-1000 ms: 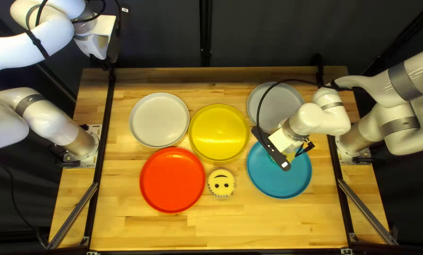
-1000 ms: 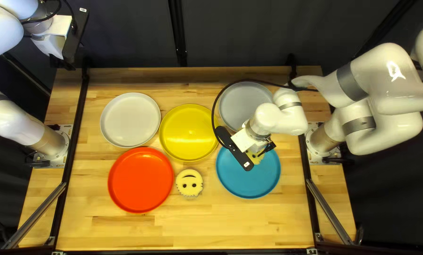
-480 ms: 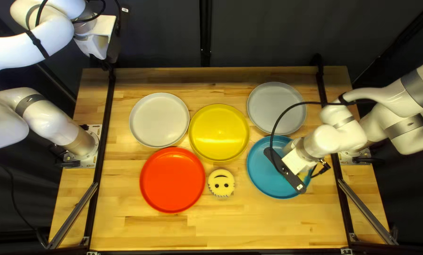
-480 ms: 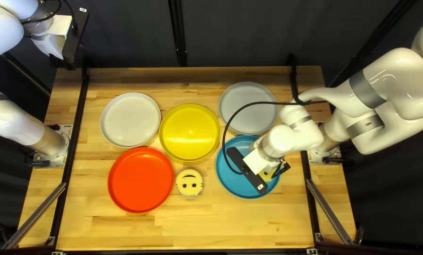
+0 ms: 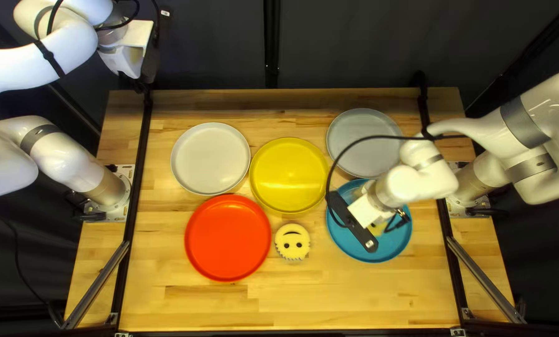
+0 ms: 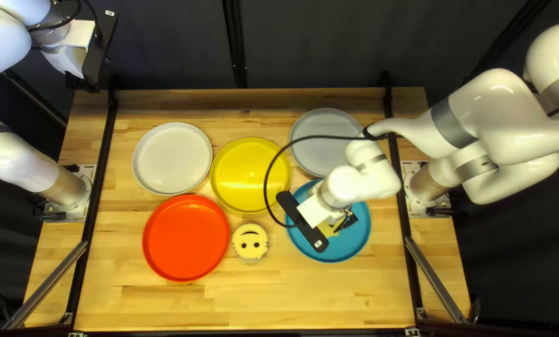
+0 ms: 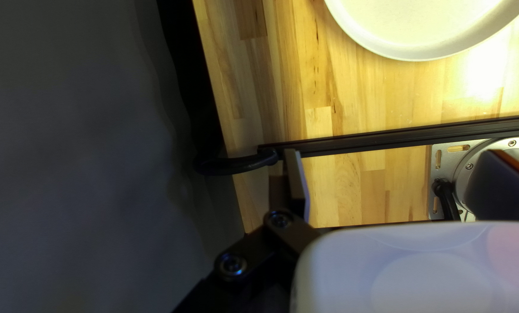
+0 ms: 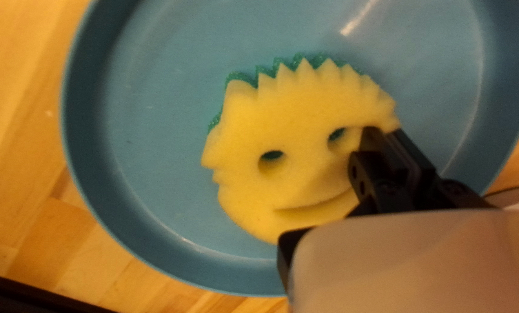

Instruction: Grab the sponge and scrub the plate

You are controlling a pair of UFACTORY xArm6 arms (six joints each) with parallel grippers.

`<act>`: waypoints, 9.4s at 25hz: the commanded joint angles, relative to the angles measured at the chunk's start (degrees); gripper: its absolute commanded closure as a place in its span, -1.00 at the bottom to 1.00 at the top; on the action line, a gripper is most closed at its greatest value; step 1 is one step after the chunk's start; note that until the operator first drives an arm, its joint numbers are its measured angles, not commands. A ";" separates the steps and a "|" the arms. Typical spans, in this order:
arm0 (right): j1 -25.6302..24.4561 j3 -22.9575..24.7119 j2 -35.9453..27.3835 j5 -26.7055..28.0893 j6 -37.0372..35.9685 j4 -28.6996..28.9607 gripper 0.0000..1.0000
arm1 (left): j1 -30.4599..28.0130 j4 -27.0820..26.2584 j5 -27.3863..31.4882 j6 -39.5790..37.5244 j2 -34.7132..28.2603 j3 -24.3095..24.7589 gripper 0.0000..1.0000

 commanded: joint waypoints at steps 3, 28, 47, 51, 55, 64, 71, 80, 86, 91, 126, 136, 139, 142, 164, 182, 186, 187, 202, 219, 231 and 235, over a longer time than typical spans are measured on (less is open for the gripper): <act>-0.44 2.12 -2.41 0.77 -0.29 0.91 1.00 | 0.00 0.00 0.00 0.00 0.00 0.00 -1.00; 3.86 -1.76 -0.04 2.97 9.44 2.42 1.00 | 0.00 0.00 0.00 0.00 0.00 0.00 -1.00; 10.50 4.39 -6.88 2.84 17.47 0.15 1.00 | 0.00 0.00 0.00 0.00 0.00 0.00 -1.00; 14.87 4.91 -7.24 3.53 22.61 -1.55 1.00 | 0.00 0.00 0.00 0.00 0.00 0.00 -1.00; 13.28 7.55 -9.53 2.76 21.41 -3.45 1.00 | 0.00 0.00 0.00 0.00 0.00 0.00 -1.00; -2.82 15.44 -17.31 -3.85 -3.99 1.37 1.00 | 0.00 0.00 0.00 0.00 0.00 0.00 -1.00; 0.83 15.28 -17.90 -1.99 -5.48 3.09 1.00 | 0.00 0.00 0.00 0.00 0.00 0.00 -1.00; 10.58 9.56 -9.89 -0.81 6.17 2.43 1.00 | 0.00 0.00 0.00 0.00 0.00 0.00 -1.00; 8.11 -2.13 2.05 2.72 7.33 6.18 1.00 | 0.00 0.00 0.00 0.00 0.00 0.00 -1.00; 3.54 -5.85 4.88 4.97 6.64 7.57 1.00 | 0.00 0.00 0.00 0.00 0.00 0.00 -1.00; 4.88 8.95 -10.20 -0.69 5.87 -1.31 1.00 | 0.00 0.00 0.00 0.00 0.00 0.00 -1.00; 2.15 11.21 -10.70 -1.73 -2.60 2.27 1.00 | 0.00 0.00 0.00 0.00 0.00 0.00 -1.00; 4.39 12.50 -12.99 0.13 -1.13 2.96 1.00 | 0.00 0.00 0.00 0.00 0.00 0.00 -1.00; 6.58 11.90 -13.99 2.31 1.14 2.78 1.00 | 0.00 0.00 0.00 0.00 0.00 0.00 -1.00; -0.31 6.99 -5.17 -2.54 -6.81 3.46 1.00 | 0.00 0.00 0.00 0.00 0.00 0.00 -1.00; 0.07 -4.44 3.63 2.77 -0.98 10.93 1.00 | 0.00 0.00 0.00 0.00 0.00 0.00 -1.00; -2.41 -6.45 6.69 1.87 -2.93 12.51 1.00 | 0.00 0.00 0.00 0.00 0.00 0.00 -1.00; -2.29 -6.68 7.01 1.70 -2.77 12.81 1.00 | 0.00 0.00 0.00 0.00 0.00 0.00 -1.00; -3.30 -5.59 -0.13 7.84 -0.27 12.22 1.00 | 0.00 0.00 0.00 0.00 0.00 0.00 -1.00; -30.84 -17.76 -0.96 22.89 -21.48 12.09 1.00 | 0.00 0.00 0.00 0.00 0.00 0.00 -1.00; -31.19 -17.33 -1.49 22.91 -21.87 11.73 1.00 | 0.00 0.00 0.00 0.00 0.00 0.00 -1.00; -35.25 -17.15 -0.69 21.62 -27.25 11.72 1.00 | 0.00 0.00 0.00 0.00 0.00 0.00 -1.00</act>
